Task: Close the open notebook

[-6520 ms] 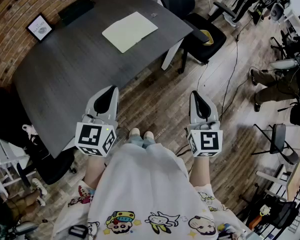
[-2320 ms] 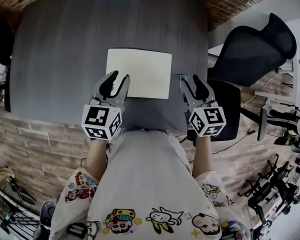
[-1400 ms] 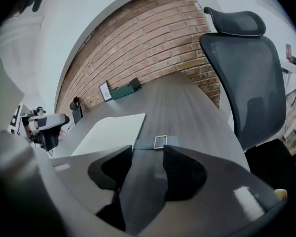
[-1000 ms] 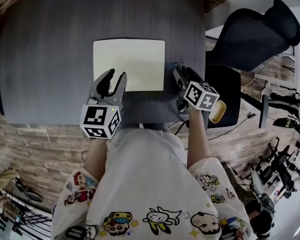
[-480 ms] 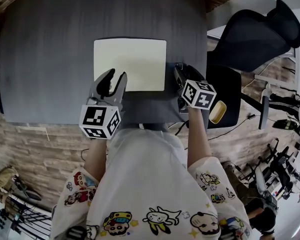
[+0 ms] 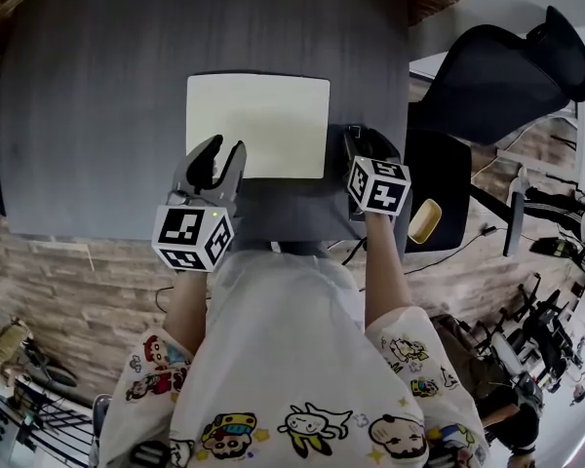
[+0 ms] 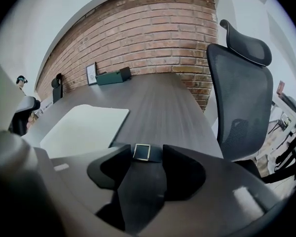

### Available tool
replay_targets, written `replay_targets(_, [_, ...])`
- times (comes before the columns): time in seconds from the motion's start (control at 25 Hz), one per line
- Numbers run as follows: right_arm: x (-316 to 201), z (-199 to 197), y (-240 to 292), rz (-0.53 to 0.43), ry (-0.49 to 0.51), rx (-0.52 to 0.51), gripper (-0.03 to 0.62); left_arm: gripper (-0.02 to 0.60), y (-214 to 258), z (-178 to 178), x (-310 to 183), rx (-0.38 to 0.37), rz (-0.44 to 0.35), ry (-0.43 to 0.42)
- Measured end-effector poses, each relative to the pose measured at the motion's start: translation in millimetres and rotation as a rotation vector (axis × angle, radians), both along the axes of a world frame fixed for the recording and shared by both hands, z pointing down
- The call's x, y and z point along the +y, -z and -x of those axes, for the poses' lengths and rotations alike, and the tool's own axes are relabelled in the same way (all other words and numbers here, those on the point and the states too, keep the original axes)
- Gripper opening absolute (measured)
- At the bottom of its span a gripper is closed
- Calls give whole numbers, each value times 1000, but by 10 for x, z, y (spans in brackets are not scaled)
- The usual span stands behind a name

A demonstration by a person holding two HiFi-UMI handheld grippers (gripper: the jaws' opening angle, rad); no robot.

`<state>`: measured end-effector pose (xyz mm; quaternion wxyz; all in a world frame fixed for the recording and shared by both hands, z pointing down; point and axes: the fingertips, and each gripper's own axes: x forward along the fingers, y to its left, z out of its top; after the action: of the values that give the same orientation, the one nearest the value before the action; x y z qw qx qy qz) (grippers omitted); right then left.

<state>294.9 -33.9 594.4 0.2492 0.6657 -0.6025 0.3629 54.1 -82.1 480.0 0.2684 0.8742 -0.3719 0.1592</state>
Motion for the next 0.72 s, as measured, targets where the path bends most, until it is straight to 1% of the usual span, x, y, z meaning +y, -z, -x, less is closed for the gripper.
replay_targets(0.12, [7, 3, 16, -2, 0, -19, 197, 137, -5, 15, 15, 1, 4, 1])
replay_targets(0.28, [4, 54, 51, -13, 17, -76, 179, 137, 3, 28, 29, 5, 7, 1])
replay_targets(0.36, [-18, 110, 51, -20, 19, -119, 107, 137, 3, 22, 21, 4, 10, 2])
replay_targets(0.44, [-22, 115, 41, -32, -7, -157, 104, 137, -8, 26, 19, 3, 12, 5])
replay_targets(0.56, [-17, 93, 60, -70, -52, -246, 93, 137, -29, 63, 32, 2, 12, 12])
replay_targets(0.6, [-21, 89, 80, -85, -58, -273, 67, 137, -31, 75, 36, 1, 12, 15])
replay_targets(0.72, [-37, 82, 131, -111, -63, -316, 57, 137, -24, 90, 27, -1, 12, 21])
